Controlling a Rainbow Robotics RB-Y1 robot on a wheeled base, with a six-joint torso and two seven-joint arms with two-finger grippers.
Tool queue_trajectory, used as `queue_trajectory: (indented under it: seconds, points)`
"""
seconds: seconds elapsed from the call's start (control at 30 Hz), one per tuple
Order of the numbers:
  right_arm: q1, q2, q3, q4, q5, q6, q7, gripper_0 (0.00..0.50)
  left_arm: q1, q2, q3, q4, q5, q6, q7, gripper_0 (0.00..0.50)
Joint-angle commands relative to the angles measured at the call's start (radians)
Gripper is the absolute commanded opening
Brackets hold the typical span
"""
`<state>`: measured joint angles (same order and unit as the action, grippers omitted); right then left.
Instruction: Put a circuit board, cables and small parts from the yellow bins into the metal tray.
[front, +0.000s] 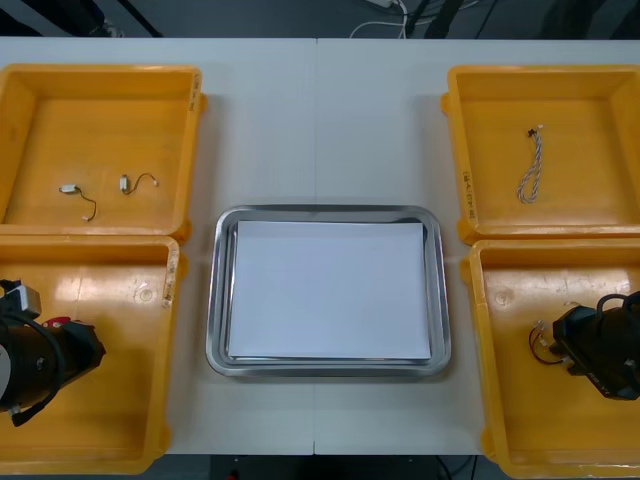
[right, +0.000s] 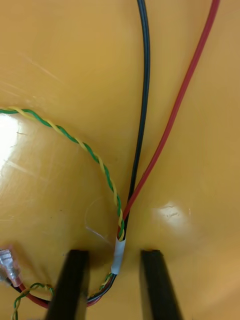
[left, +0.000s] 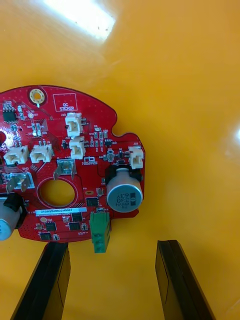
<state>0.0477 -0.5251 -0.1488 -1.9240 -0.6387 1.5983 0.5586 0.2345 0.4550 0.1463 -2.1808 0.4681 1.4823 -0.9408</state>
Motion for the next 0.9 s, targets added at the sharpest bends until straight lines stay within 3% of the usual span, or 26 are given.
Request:
queue_trajectory:
  seconds: [0.03,0.07,0.1,0.3,0.73,0.9]
  points:
    - [-0.011,0.007,0.020,0.005,0.007,-0.008,-0.043,0.161,0.029,0.005,-0.010,-0.005,-0.019,-0.014,0.073,0.500]
    - [-0.011,0.005,0.020,0.005,0.007,-0.008,-0.040,0.161,0.029,0.005,-0.010,-0.005,-0.022,-0.016,0.073,0.500]
    - [-0.011,0.005,0.020,0.005,0.007,-0.011,-0.040,0.000,0.029,0.007,-0.011,-0.004,-0.023,-0.017,0.073,0.500]
    - [-0.023,0.005,0.011,0.002,0.013,-0.001,-0.032,0.000,0.029,0.005,-0.011,0.004,-0.028,-0.025,0.073,0.500]
    - [-0.184,0.005,-0.164,-0.099,-0.002,0.322,0.000,0.000,0.029,0.005,-0.037,0.010,-0.074,-0.047,0.083,0.500]
    - [-0.227,0.005,-0.204,-0.145,-0.004,0.322,0.017,0.000,0.029,0.005,-0.039,0.010,-0.072,-0.047,0.088,0.500]
